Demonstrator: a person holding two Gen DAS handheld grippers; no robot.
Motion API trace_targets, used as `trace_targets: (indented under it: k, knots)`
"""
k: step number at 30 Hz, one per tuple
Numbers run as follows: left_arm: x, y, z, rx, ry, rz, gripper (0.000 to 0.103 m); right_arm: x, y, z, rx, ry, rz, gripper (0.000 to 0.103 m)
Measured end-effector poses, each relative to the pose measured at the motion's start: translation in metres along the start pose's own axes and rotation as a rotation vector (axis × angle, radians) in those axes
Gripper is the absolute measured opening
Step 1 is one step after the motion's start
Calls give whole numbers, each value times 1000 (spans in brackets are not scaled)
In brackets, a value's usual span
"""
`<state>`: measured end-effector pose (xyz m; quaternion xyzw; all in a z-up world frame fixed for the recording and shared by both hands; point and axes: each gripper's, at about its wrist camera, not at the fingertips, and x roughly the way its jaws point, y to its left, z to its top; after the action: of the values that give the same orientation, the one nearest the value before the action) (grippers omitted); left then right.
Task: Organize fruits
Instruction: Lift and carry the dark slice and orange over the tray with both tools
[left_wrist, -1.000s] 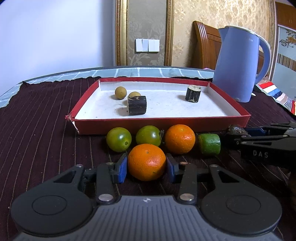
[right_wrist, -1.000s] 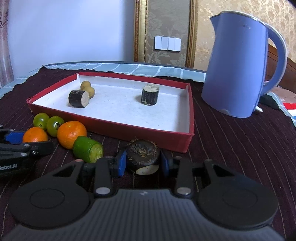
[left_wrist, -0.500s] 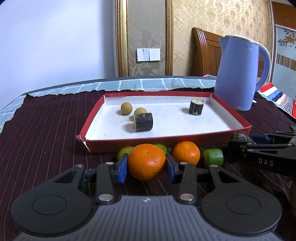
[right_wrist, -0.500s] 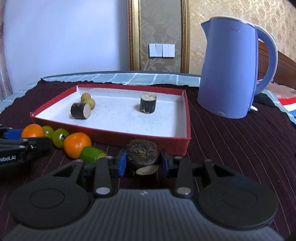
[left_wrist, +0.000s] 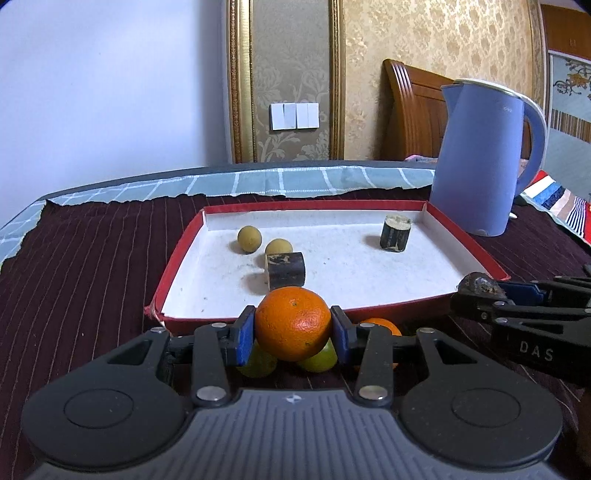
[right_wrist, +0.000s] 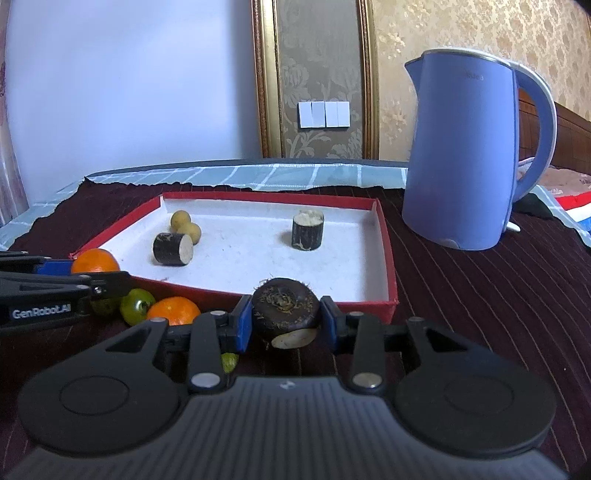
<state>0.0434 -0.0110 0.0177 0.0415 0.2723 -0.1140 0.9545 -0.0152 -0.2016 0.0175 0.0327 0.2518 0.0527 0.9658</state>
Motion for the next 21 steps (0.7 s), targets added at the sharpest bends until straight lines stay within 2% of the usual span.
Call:
trace_targets:
  k: [21]
  knots:
    - [23,2,20,10,2,38,41,16,11,26,-9,-21,-20,36]
